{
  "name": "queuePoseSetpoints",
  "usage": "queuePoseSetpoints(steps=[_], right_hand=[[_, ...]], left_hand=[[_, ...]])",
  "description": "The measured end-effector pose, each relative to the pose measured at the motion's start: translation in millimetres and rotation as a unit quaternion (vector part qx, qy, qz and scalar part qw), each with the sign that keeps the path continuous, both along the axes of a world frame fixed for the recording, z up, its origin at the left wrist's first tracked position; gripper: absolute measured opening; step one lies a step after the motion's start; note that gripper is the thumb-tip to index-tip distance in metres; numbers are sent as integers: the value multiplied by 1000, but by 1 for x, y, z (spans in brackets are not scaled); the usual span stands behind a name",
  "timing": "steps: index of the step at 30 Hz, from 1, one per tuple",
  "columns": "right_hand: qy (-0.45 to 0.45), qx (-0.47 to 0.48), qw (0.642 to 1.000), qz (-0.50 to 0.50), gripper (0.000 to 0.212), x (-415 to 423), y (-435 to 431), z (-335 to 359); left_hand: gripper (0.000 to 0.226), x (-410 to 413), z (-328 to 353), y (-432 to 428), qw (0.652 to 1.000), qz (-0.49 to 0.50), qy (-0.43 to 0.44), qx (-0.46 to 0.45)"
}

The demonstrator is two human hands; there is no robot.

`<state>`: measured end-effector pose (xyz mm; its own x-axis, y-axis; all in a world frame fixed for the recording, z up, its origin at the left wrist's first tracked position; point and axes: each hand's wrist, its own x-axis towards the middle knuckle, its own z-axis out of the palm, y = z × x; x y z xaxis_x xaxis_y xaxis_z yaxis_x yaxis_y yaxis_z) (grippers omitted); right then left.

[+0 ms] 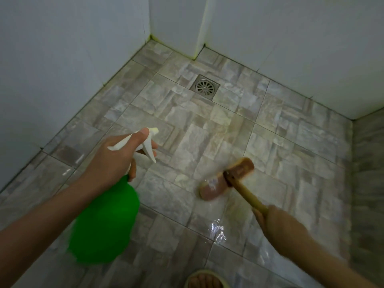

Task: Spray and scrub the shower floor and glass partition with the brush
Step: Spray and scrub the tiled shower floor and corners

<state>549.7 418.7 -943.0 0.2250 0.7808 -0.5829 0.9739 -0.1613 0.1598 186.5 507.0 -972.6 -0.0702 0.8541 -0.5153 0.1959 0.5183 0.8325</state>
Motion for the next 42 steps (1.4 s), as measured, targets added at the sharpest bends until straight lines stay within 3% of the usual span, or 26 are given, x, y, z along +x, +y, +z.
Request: queuePoseSetpoints(steps=[6, 8, 12, 15, 19, 22, 25, 28, 32, 34, 36, 39, 42], right_hand=[[101, 89, 991, 4, 51, -17, 122, -36], [84, 77, 993, -7, 48, 3, 84, -31], [83, 49, 994, -58, 42, 26, 11, -4], [68, 48, 996, -30, 49, 7, 85, -20], [114, 92, 989, -23, 53, -21, 196, -38], [91, 76, 993, -17, 49, 4, 145, -31], [94, 38, 993, -63, 45, 15, 87, -6], [68, 41, 996, -33, 50, -3, 149, -12], [130, 95, 986, -37, 48, -35, 255, -28], [118, 83, 989, -27, 48, -21, 235, -31], [82, 80, 993, -23, 50, 7, 162, -32], [57, 48, 993, -97, 51, 48, 43, -25], [62, 34, 992, -108, 51, 46, 23, -19]], left_hand=[[93, 24, 18, -6, 1000, -13, -3, 26], [96, 29, 31, -7, 999, -21, -7, 42], [60, 33, 50, -1, 996, -36, -14, 78], [56, 34, 53, 3, 997, -35, -15, 73], [59, 35, 51, -2, 996, -44, 5, 83], [50, 33, 52, -7, 995, -26, -4, 93], [56, 22, 57, -5, 997, -15, -11, 75], [61, 14, 56, 6, 998, -20, -1, 66], [64, 20, 56, 14, 996, -41, 12, 73], [59, 27, 58, 15, 996, -42, 17, 81], [56, 32, 60, 12, 996, -35, 8, 87], [52, 37, 62, 12, 996, -32, -2, 88], [60, 46, 64, 12, 996, -43, -2, 75]])
